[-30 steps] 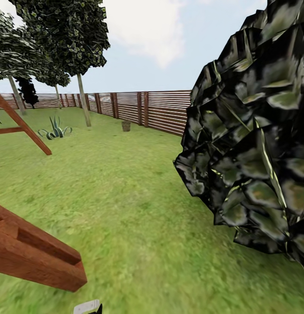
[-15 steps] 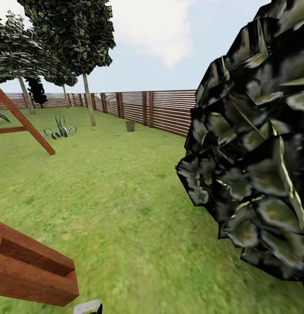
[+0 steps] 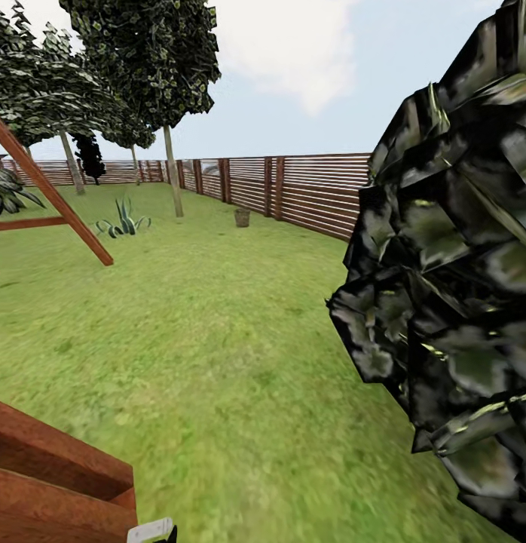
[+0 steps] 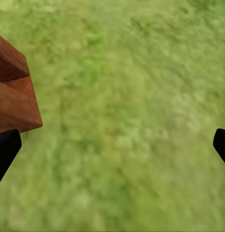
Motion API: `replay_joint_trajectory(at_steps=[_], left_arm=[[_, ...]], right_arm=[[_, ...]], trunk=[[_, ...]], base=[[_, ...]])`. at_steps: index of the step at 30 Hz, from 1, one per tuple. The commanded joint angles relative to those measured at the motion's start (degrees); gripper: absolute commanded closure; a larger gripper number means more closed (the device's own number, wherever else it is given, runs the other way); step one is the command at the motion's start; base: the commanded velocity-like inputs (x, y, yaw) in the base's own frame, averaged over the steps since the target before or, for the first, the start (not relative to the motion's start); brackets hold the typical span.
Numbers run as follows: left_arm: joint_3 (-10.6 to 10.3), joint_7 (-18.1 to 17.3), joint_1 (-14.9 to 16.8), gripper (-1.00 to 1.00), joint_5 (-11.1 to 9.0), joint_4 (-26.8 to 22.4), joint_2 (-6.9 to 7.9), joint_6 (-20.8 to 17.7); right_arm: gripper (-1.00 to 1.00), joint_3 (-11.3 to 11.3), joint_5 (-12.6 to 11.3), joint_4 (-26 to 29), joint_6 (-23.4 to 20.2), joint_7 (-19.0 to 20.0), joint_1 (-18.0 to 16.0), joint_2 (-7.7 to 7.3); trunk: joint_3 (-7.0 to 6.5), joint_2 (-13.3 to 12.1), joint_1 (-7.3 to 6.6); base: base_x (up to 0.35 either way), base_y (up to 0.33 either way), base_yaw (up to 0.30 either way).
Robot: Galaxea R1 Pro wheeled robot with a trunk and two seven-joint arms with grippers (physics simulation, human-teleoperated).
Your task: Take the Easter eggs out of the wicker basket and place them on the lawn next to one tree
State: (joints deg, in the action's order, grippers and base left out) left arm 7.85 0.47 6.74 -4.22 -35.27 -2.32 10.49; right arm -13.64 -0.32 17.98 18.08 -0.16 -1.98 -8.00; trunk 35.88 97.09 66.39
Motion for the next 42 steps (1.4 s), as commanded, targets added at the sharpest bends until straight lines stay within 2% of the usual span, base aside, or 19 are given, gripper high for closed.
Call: replay_joint_trajectory(at_steps=[1, 11, 28, 42], left_arm=[[0.06, -0.03, 0.03, -1.00, -0.44, 0.02, -0.02, 0.15], [0.14, -0.03, 0.03, -1.00, -0.51, 0.02, 0.02, 0.07], [0.15, -0.03, 0.03, -1.00, -0.52, 0.02, 0.04, 0.06], [0.15, -0.03, 0.03, -1.00, -0.51, 0.02, 0.04, 0.15]], right_arm=[[-1.00, -0.07, -0.03, -0.06, 0.20, -0.02, -0.04, 0.00], [-1.00, -0.07, -0.01, -0.06, 0.20, -0.02, -0.04, 0.00], [-1.00, -0.07, 0.11, -0.06, 0.20, 0.00, -0.04, 0.00], [-1.00, -0.07, 0.15, -0.06, 0.20, -0.02, -0.04, 0.00]], trunk=[[0.05, 0.02, 0.03], [0.06, 0.02, 0.03], [0.06, 0.02, 0.03], [0.06, 0.02, 0.03]], base=[[0.332, 0.000, 0.002], [0.329, 0.026, 0.030], [0.276, 0.189, 0.002], [0.302, 0.012, 0.000]])
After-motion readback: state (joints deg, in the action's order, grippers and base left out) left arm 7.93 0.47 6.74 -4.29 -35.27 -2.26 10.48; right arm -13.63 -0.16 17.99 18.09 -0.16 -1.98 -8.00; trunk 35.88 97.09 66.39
